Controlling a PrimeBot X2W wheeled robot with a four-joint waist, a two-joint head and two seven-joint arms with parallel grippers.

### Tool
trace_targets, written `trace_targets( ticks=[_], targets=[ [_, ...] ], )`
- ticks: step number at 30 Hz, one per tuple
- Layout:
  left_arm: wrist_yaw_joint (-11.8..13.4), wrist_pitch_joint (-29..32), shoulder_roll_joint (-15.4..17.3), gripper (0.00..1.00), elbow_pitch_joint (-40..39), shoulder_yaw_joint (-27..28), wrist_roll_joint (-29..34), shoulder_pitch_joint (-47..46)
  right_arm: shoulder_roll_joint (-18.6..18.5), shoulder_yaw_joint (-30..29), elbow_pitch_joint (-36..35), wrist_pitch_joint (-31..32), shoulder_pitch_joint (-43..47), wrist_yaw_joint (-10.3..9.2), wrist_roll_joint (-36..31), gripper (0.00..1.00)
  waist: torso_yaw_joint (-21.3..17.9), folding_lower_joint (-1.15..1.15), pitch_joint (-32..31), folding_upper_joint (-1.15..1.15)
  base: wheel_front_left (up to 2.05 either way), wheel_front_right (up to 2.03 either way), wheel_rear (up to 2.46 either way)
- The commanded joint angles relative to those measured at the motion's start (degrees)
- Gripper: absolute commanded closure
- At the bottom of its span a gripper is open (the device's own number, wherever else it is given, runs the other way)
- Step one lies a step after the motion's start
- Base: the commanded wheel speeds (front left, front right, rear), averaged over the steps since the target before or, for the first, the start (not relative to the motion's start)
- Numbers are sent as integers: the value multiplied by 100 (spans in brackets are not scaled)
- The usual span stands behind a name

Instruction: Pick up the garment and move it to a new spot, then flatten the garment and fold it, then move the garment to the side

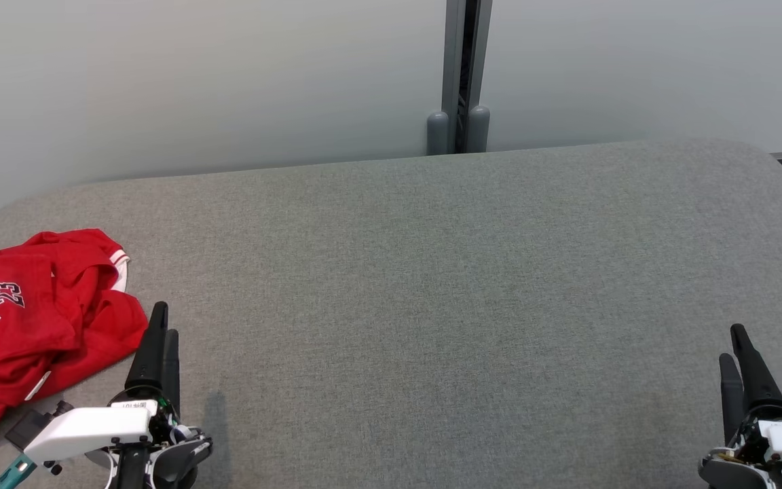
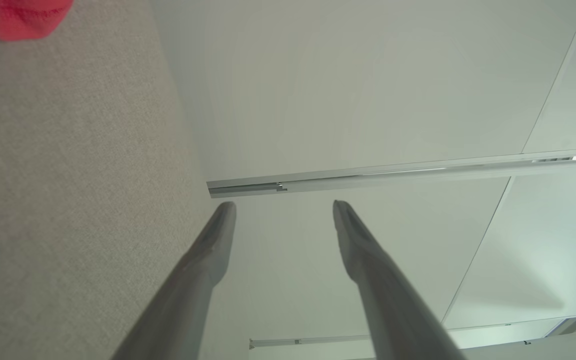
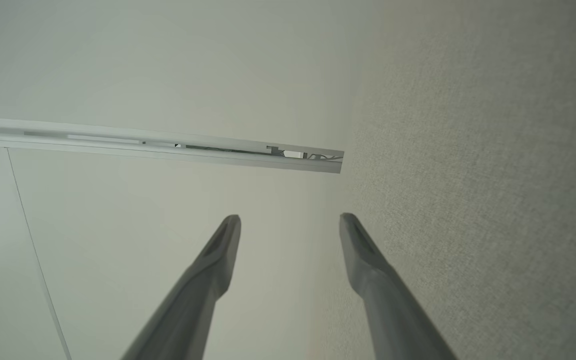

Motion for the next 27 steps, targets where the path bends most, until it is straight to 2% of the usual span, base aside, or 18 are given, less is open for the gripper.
trace_targets(
  ticks=[1, 10, 23, 27],
  targets=[
    [-6, -39, 50, 0, -129, 11, 80, -84, -66, 1, -90, -57, -182, 1, -101, 0, 1, 0, 1, 0, 0, 0, 0],
    [-7, -236, 57, 0, -318, 161, 419, -63, -77, 36, -207, -245, -383, 1, -983, 0, 11, 0, 15, 0, 0, 0, 0],
    [-9, -541, 68, 0, -690, 315, 1308, -23, -113, 331, -586, -539, -773, 1, -2829, 0, 118, 0, 6, 0, 0, 0, 0],
    [-9, -623, 71, 0, -879, 331, 1624, 1, -260, 602, -707, -613, -860, 1, -3465, 0, 157, 0, -2, 0, 0, 0, 0]
  ],
)
